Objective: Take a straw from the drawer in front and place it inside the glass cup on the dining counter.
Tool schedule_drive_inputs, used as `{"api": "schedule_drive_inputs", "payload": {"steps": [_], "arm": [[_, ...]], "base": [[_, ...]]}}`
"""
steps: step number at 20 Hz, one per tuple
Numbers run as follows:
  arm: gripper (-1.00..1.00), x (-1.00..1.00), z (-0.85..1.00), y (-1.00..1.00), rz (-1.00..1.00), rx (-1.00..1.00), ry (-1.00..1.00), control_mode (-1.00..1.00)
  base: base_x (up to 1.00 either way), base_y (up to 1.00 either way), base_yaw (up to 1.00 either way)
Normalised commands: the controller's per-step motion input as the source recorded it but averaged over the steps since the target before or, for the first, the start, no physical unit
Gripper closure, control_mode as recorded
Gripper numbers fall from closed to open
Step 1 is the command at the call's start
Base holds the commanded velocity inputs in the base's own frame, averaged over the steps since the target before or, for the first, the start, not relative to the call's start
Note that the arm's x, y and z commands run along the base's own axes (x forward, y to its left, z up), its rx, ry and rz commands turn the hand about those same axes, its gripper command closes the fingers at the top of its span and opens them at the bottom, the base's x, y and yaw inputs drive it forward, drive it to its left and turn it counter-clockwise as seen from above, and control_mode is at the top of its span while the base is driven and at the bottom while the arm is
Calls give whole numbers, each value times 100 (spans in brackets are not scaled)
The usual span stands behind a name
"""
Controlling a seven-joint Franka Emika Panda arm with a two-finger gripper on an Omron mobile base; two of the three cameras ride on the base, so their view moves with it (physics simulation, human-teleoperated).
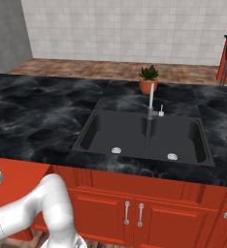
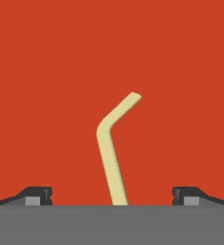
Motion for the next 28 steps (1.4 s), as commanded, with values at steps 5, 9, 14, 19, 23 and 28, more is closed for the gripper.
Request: {"api": "schedule_drive_inputs", "payload": {"steps": [5, 9, 14, 19, 23, 28], "arm": [[100, -2, -36, 5, -7, -6, 3, -100], [100, -20, -30, 0, -6, -5, 0, -100], [100, -44, -15, 0, -5, -4, 0, -100], [100, -41, -2, 0, -4, -1, 0, -100], [100, -24, 59, 0, -2, 0, -4, -100], [100, -18, 100, 0, 0, 0, -1, -100]], "base": [[0, 0, 0], [0, 0, 0], [0, 0, 0], [0, 0, 0], [0, 0, 0], [0, 0, 0]]}}
